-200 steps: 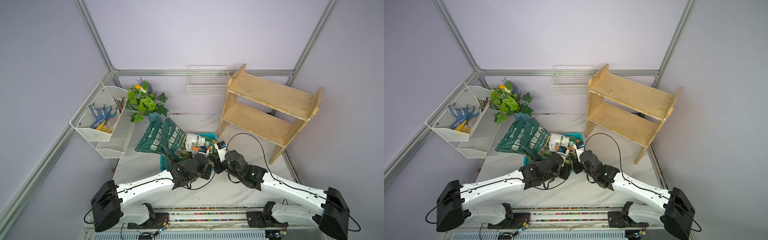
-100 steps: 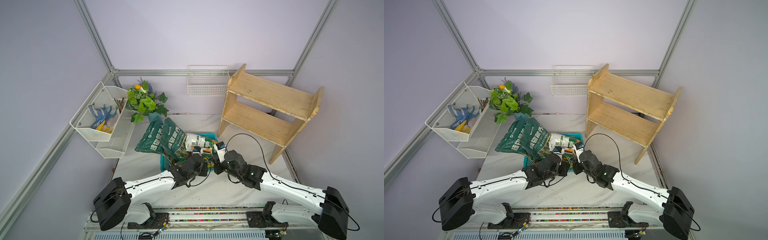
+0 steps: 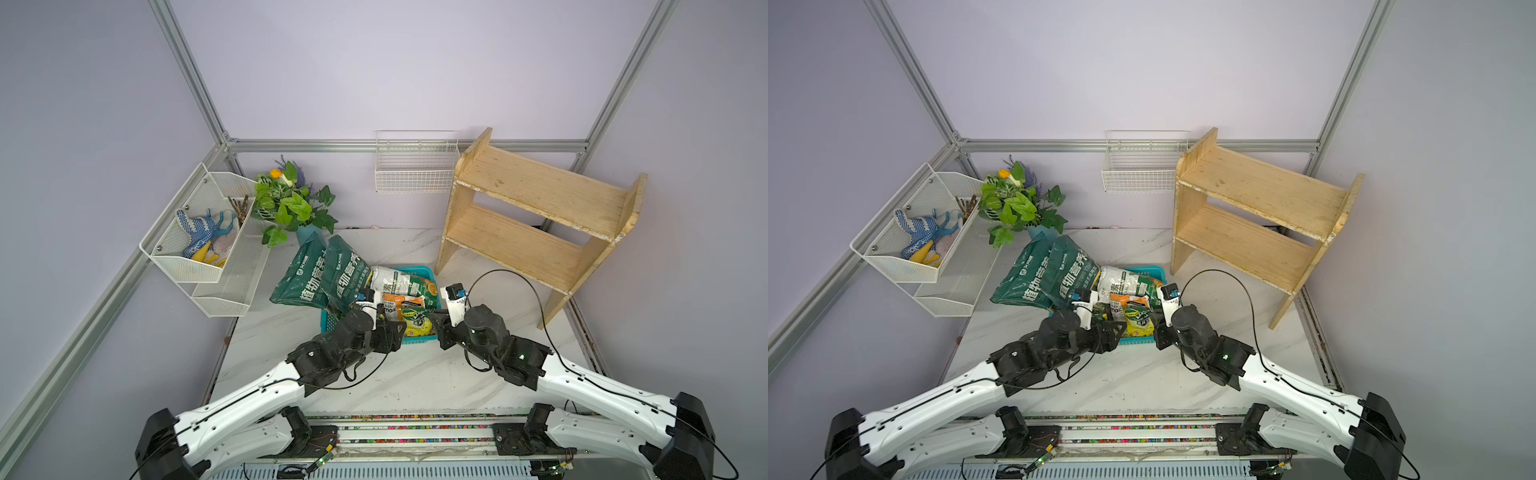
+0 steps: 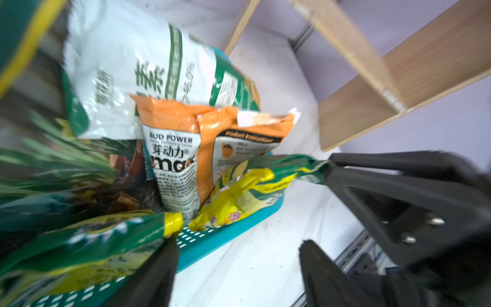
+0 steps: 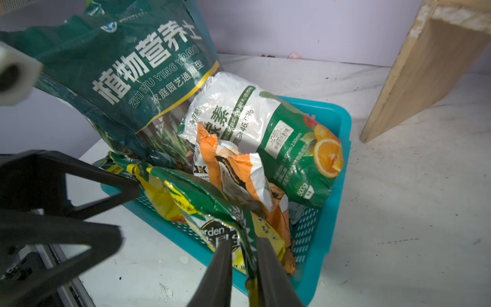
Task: Take down the fertilizer bag from the shelf
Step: Place the fertilizer bag in the storage box, then reset both arms
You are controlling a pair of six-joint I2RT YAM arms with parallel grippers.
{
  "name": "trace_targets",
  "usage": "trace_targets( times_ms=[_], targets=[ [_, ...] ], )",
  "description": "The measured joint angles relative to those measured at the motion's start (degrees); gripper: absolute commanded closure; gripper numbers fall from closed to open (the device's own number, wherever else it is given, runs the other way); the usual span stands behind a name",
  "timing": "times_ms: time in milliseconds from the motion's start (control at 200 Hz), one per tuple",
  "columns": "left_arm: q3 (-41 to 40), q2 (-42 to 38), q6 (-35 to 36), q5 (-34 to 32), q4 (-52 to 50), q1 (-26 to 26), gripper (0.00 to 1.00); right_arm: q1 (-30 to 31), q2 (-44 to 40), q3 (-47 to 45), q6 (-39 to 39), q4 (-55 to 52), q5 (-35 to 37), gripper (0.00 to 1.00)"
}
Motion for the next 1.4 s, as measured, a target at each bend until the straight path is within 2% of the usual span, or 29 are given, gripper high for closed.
trace_targets(
  times_ms=[130,180,200,250,435,485,565,650,840,1040,1165,1290,1400],
  targets=[
    [0.0,-8.7,0.5,-3.7,-3.1,0.0,0.00,-0.2,-2.1,-0.8,-0.6,0.0,2.1,0.40],
    [0.0,-11.5,0.7,-6.6,-4.5,0.0,0.00,-0.2,-2.9,-1.2,-0.4,0.0,3.4,0.36],
    [0.0,-12.3,0.8,-7.9,-5.0,0.0,0.00,-0.2,-3.2,-1.3,-0.6,0.0,3.9,0.29],
    [0.0,-14.6,1.2,-12.3,-6.4,0.0,0.00,-0.2,-4.3,-1.9,-0.4,-0.1,6.1,0.21],
    [-0.1,-21.5,2.4,-33.8,-9.4,1.3,0.00,-2.6,-7.8,-4.7,2.0,-0.2,18.8,0.15],
    [-0.2,-22.9,2.4,-38.9,-10.4,2.3,0.00,-4.3,-8.1,-6.0,2.5,0.1,21.9,0.10],
    [-1.2,-25.7,3.0,-44.7,-11.7,3.8,0.00,-7.3,-7.8,-8.2,3.1,0.5,25.3,0.03],
    [-3.2,-29.2,4.0,-49.7,-12.2,5.6,0.00,-10.1,-5.8,-9.8,3.2,2.1,28.4,0.03],
    [-13.4,-35.0,10.0,-51.6,-6.4,10.3,0.00,-11.2,1.6,-10.7,1.5,7.8,39.8,0.01],
    [-22.7,-32.9,10.3,-56.2,-1.4,16.9,0.00,-13.6,5.0,-14.9,-6.0,17.3,44.2,0.06],
    [-27.5,-27.1,10.9,-56.9,5.1,22.8,0.00,-18.8,7.2,-17.1,-10.3,25.1,42.2,0.00],
    [-28.0,-21.3,12.9,-56.5,12.2,26.9,0.00,-26.0,11.2,-18.4,-12.6,32.2,37.9,0.00],
    [-28.0,-15.9,15.1,-55.0,19.7,30.9,0.00,-31.3,18.1,-18.3,-14.2,39.4,33.0,0.00]
  ],
)
